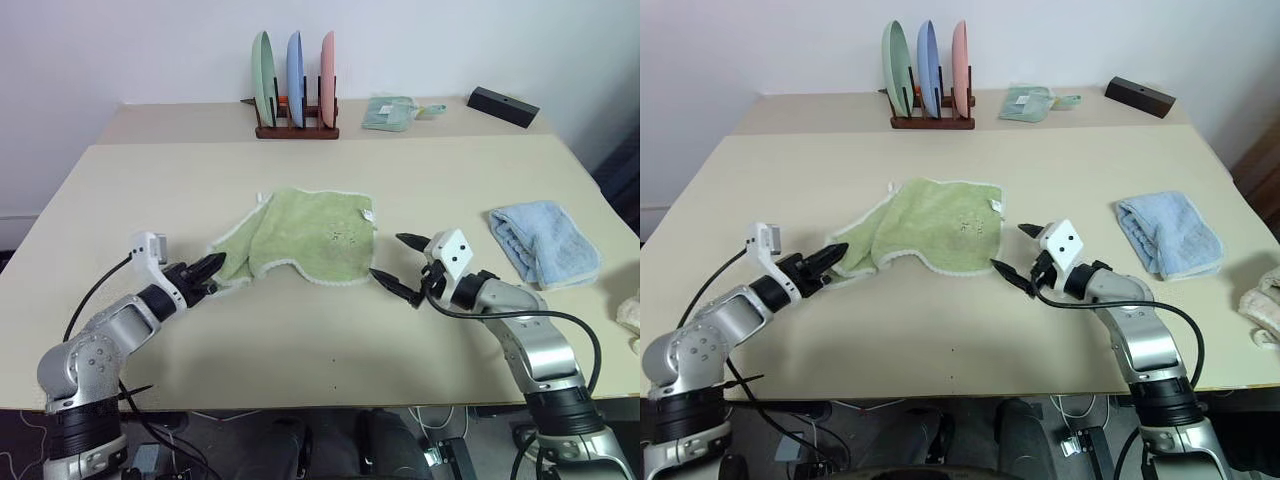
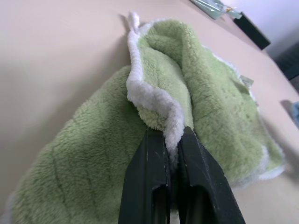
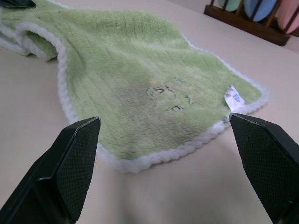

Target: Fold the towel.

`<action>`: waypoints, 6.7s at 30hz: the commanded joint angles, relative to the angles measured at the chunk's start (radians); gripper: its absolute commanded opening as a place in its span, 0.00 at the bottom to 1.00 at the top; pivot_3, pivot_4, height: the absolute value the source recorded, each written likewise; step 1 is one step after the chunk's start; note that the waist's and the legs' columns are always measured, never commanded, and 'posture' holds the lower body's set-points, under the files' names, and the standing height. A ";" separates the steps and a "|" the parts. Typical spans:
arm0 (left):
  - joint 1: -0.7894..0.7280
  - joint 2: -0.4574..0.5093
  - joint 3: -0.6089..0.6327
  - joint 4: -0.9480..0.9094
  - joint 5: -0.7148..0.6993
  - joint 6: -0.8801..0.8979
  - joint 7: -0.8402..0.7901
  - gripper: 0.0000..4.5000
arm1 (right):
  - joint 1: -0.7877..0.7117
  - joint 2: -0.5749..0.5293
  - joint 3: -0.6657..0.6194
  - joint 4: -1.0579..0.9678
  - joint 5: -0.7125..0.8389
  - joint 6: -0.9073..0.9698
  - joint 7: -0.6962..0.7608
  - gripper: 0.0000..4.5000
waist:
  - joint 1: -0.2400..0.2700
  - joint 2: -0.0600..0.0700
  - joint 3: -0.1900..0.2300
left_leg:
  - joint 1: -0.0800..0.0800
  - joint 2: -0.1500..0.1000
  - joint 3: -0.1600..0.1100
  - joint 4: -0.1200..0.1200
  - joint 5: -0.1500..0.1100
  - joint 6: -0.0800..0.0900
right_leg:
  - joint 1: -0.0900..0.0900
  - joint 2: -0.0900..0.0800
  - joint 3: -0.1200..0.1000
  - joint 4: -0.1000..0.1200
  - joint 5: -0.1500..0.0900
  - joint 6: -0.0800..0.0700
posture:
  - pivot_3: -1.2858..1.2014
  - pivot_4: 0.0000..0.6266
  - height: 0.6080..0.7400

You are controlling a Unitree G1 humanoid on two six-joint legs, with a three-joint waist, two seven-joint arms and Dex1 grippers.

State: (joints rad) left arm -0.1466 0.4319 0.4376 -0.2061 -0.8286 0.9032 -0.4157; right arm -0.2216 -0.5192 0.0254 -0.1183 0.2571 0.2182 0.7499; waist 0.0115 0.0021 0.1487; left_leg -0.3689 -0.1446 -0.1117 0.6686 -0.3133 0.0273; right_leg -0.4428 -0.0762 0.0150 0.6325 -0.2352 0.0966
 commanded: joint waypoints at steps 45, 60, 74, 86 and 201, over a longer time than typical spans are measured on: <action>0.306 0.308 -0.294 -0.318 0.202 -0.195 -0.328 0.00 | -0.105 -0.247 0.097 -0.109 -0.047 0.386 0.235 0.01 | 0.000 0.001 0.000 | -0.001 0.000 0.000 -0.002 -0.001 0.001 | 0.000 -0.001 0.000 -0.002 0.000 0.000 | 0.52 0.24 1.00; 0.241 0.303 -0.330 -0.268 0.240 -0.210 -0.354 0.00 | -0.198 -0.221 -0.060 -0.049 0.079 0.496 0.149 0.85 | 0.001 0.001 0.000 | -0.001 0.000 0.000 -0.002 -0.001 0.001 | 0.000 -0.001 0.000 -0.002 0.000 0.000 | 0.52 0.24 1.00; 0.260 0.278 -0.332 -0.289 0.241 -0.216 -0.332 0.00 | -0.425 -0.027 0.051 0.441 -0.074 0.420 -0.024 0.85 | 0.000 0.001 0.000 | -0.002 0.000 0.001 -0.002 0.000 0.001 | -0.001 -0.001 0.000 -0.002 0.000 -0.001 | 0.52 0.24 1.00; 0.301 0.296 -0.313 -0.293 0.258 -0.236 -0.334 0.00 | -0.393 -0.062 0.068 0.374 -0.089 0.398 0.059 0.01 | 0.000 0.001 0.000 | -0.001 0.000 0.001 -0.002 0.000 0.001 | -0.001 -0.001 0.000 -0.002 0.000 -0.001 | 0.52 0.24 1.00; 0.060 0.421 -0.070 0.238 0.433 -0.428 -0.309 0.00 | -0.380 -0.319 -0.003 0.353 -0.051 0.025 0.264 0.01 | 0.002 0.002 0.005 | -0.002 -0.003 -0.004 0.013 -0.008 0.006 | -0.003 -0.005 -0.015 -0.001 0.007 -0.003 | 0.52 0.24 1.00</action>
State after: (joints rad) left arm -0.0607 0.8475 0.3726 -0.0183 -0.4456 0.5073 -0.7553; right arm -0.5806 -0.8394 0.0229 0.1770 0.2632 0.2798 1.0548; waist 0.0139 0.0036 0.1541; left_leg -0.3705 -0.1474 -0.1160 0.6813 -0.3210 0.0331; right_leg -0.4454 -0.0817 0.0001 0.6311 -0.2279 0.0932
